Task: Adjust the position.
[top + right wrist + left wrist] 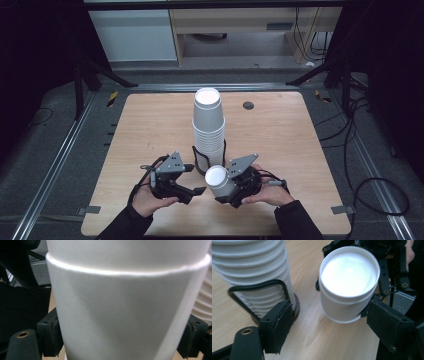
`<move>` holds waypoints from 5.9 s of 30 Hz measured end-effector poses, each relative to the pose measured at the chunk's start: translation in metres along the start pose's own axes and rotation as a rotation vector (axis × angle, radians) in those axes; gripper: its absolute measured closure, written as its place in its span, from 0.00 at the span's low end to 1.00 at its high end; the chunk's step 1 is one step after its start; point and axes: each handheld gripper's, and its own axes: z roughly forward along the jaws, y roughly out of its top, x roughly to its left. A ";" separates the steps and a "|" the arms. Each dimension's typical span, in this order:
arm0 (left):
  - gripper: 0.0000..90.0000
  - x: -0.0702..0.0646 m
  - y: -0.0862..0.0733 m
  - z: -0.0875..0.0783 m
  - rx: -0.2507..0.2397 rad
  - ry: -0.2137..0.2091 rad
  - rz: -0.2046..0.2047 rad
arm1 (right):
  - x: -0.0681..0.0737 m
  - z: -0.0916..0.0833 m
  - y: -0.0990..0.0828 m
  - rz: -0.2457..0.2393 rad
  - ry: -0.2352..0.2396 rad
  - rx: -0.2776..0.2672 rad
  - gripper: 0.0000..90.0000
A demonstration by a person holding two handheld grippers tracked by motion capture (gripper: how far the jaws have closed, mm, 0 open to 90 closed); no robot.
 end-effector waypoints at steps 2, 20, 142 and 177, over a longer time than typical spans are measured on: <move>0.22 -0.002 0.000 0.002 0.001 -0.014 0.003 | 0.002 0.003 0.001 -0.004 0.010 0.006 0.17; 0.20 -0.009 0.003 0.017 0.023 -0.077 0.011 | 0.007 0.016 0.009 -0.038 0.049 0.018 0.17; 0.23 0.009 -0.002 -0.004 -0.179 -0.146 -0.023 | 0.003 0.009 0.016 0.058 0.050 -0.109 0.11; 0.12 0.016 -0.015 0.015 0.020 -0.097 -0.017 | -0.007 0.014 0.029 -0.095 -0.054 0.236 0.11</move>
